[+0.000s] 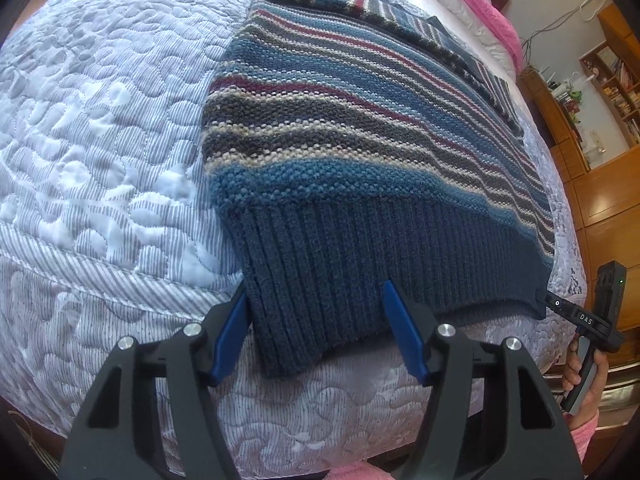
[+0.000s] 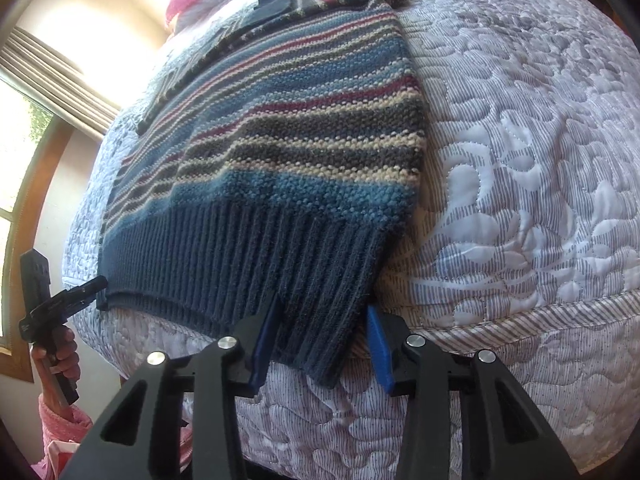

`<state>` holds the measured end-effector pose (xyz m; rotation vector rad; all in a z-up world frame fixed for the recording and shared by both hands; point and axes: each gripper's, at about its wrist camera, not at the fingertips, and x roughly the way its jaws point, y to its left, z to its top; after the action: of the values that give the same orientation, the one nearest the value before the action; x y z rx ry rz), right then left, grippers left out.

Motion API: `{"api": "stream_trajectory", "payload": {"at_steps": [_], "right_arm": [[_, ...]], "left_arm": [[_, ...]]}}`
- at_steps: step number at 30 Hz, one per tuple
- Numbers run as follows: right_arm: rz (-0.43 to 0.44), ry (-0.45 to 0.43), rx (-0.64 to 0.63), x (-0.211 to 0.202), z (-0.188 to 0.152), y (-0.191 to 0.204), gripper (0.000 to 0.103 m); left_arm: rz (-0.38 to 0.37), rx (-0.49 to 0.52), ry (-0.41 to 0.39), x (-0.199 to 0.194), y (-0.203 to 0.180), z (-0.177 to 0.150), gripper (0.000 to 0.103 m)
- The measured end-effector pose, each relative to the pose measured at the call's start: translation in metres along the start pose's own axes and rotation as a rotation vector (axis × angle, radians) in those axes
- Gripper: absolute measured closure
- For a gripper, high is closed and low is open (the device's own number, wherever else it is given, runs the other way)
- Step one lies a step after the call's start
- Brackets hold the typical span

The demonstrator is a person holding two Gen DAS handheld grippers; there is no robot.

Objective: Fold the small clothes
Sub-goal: 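Grasp the ribbed hem with the left tool while the right tool grasps it too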

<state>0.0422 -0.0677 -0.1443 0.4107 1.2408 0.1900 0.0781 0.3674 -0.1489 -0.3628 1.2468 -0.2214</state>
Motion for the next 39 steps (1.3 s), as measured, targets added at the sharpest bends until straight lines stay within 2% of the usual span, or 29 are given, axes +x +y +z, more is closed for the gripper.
{"api": "stream_trajectory", "payload": {"at_steps": [2,3,4,5,6,8,11,15,18,22,26,29,35,39], "right_arm": [[-0.001,-0.004,-0.007,-0.001,0.0,0.002,0.068],[0.003,-0.005,-0.018,-0.002,-0.001,0.003,0.078],[0.021,-0.004,-0.023,-0.003,-0.001,0.004,0.087],[0.043,-0.001,-0.022,-0.004,-0.002,0.005,0.09],[0.048,-0.002,-0.024,-0.004,-0.003,0.005,0.091],[0.049,-0.006,-0.026,-0.006,-0.004,0.006,0.092],[0.092,-0.014,-0.004,-0.01,-0.005,0.0,0.093],[0.194,-0.028,0.023,-0.025,-0.005,-0.01,0.093],[0.252,-0.037,0.015,-0.036,-0.006,-0.01,0.094],[0.226,-0.04,0.008,-0.042,-0.007,-0.012,0.094],[0.212,-0.006,0.013,-0.032,-0.004,-0.013,0.094],[0.283,-0.018,0.015,-0.041,0.004,-0.009,0.094],[0.385,-0.055,0.008,-0.073,0.04,0.001,0.094],[0.36,-0.074,-0.002,-0.082,0.077,0.01,0.094]], "left_arm": [[0.007,-0.007,-0.006,-0.001,-0.001,-0.001,0.039],[0.011,-0.004,-0.007,-0.002,-0.002,-0.001,0.04],[0.018,-0.003,-0.008,-0.003,-0.003,-0.002,0.045],[0.019,-0.006,-0.005,-0.004,-0.004,-0.003,0.057],[0.012,-0.012,-0.002,-0.004,-0.004,-0.004,0.059],[-0.01,-0.027,-0.001,-0.006,-0.002,-0.005,0.079],[-0.038,-0.057,-0.017,-0.009,0.003,-0.008,0.089],[-0.084,-0.074,-0.059,-0.02,0.004,-0.011,0.093],[-0.097,-0.026,-0.104,-0.035,-0.006,-0.013,0.093],[-0.083,0.029,-0.124,-0.046,-0.012,-0.017,0.093],[-0.084,-0.002,-0.103,-0.04,-0.005,-0.016,0.094],[-0.105,0.001,-0.125,-0.048,-0.007,-0.014,0.094],[-0.145,0.013,-0.182,-0.071,-0.022,0.018,0.094],[-0.147,-0.002,-0.219,-0.076,-0.028,0.052,0.094]]}}
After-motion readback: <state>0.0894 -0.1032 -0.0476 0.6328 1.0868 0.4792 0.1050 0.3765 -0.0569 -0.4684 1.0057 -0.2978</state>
